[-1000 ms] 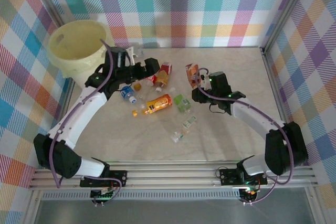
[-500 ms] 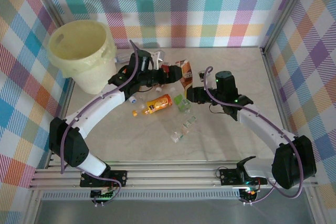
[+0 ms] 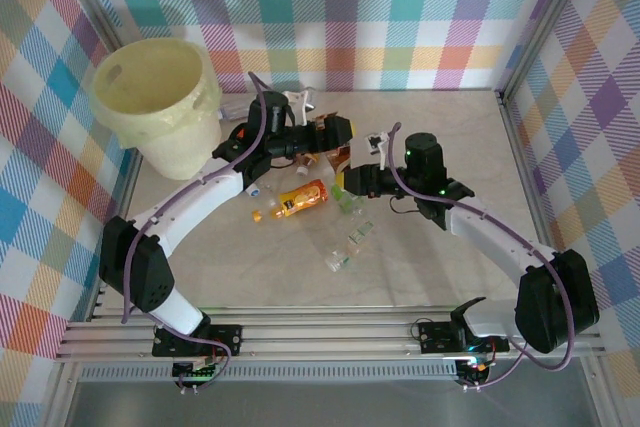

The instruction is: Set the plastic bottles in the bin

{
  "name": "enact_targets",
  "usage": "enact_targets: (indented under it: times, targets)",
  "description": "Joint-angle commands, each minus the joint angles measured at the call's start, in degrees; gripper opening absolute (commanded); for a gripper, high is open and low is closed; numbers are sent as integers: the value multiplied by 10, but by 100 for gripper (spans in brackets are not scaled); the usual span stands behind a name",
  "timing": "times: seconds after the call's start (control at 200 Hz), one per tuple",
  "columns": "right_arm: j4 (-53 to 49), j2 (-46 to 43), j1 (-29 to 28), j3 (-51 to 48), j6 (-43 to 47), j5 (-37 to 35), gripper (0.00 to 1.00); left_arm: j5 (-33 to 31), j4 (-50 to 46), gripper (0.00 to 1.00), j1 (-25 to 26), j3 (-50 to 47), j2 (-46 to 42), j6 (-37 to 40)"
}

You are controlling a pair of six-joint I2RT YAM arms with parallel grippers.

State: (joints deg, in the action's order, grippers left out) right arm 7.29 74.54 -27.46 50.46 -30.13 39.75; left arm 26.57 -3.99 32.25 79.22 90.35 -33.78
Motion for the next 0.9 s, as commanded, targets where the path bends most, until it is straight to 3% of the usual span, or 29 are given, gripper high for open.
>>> enact_targets:
  times: [0.0,0.3,0.5,0.705,0.8,0.855,0.895]
  targets:
    - [37,8,-4,3,-11,24,7,15,38,82,2,-12,-2,-5]
    - [37,13,-5,6,-9,24,10,40,42,55,3,-11,1,2]
    - [20,16,-5,9,4,27,21,32,42,44,3,-9,4,4]
    - [-45,8,-5,27,48,5,57,-3,20,43,2,1,9,6]
    - [-76,-4,-4,28,69,-31,78,-41,-6,43,3,7,7,16]
    - [-85,-13,-4,24,79,-57,96,-62,-20,43,3,11,5,22]
    - [-90,-19,-5,22,84,-72,100,-76,-30,43,3,13,4,26]
